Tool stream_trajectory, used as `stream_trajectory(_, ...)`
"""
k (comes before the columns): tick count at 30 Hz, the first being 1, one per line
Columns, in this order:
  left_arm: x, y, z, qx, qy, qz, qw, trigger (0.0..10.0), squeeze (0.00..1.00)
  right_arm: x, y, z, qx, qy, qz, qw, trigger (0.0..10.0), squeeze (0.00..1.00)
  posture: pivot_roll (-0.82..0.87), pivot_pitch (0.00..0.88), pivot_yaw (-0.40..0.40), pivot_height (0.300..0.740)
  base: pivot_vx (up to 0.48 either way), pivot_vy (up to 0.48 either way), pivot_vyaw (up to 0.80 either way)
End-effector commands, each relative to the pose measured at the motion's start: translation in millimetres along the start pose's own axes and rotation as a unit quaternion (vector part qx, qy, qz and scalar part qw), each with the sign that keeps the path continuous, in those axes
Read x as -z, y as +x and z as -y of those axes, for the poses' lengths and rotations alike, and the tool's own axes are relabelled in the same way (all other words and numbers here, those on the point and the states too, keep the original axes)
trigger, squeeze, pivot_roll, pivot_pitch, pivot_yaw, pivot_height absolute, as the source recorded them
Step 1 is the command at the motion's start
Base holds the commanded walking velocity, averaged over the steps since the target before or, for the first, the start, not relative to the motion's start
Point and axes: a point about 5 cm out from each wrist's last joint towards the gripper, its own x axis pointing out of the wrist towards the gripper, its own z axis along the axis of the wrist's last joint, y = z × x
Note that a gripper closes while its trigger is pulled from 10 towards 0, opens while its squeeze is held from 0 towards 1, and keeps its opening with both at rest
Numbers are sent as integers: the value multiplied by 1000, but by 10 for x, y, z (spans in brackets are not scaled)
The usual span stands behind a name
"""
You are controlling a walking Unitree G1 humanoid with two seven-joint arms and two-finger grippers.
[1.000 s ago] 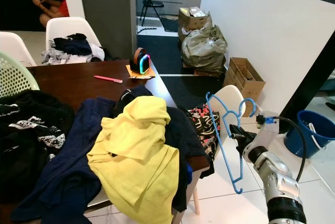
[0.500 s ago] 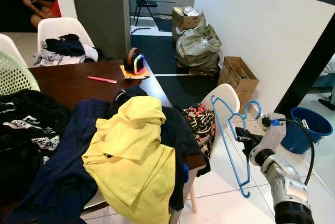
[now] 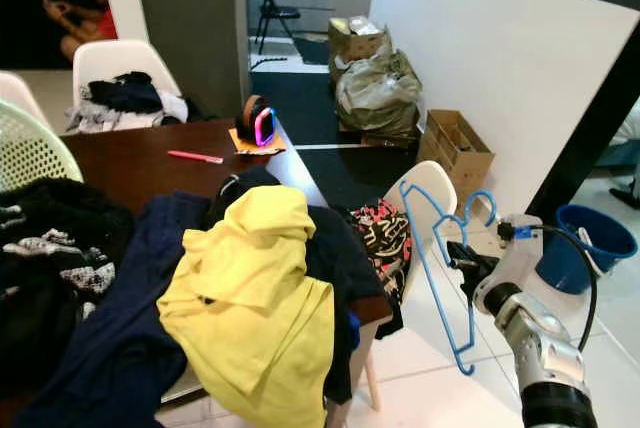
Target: Hang hanger
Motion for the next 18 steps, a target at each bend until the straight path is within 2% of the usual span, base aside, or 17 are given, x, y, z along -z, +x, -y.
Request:
stream_trajectory(1,584,-76,-45,27,-30,-151,988,0,0,-22,23,-22,-3,1,7,1000,10000,0,84,0,-104,740,0,0,0)
stream_trajectory(3,725,-222,-65,53,-51,-196,978,0,0,-30,59,-89,-16,-9,9,1000,10000,0,101,0,-106,740,0,0,0)
stream_trajectory(6,888,-386,-52,81,-46,-244,965,0,0,-42,127,-234,-49,-30,9,998,10000,0,118,0,-109,740,0,0,0)
stream_trajectory(13,1057,-550,-88,93,-49,-287,952,0,0,-151,211,-431,-91,-11,35,995,10000,0,132,0,-105,740,0,0,0)
stream_trajectory(15,1116,-628,-111,94,-55,-300,948,0,0,-188,207,-645,-153,-11,25,988,10000,0,137,0,-101,740,0,0,0)
stream_trajectory(16,1116,-628,-111,94,-55,-300,948,0,0,-188,207,-645,-153,-11,25,988,10000,0,137,0,-101,740,0,0,0)
stream_trajectory(17,1130,-655,-113,94,-56,-303,947,0,0,-175,193,-741,-182,-15,12,983,10000,0,138,0,-100,740,0,0,0)
stream_trajectory(18,1130,-690,-98,96,-59,-306,945,0,0,-98,160,-867,-221,-36,-24,974,10000,0,138,0,-98,740,0,0,0)
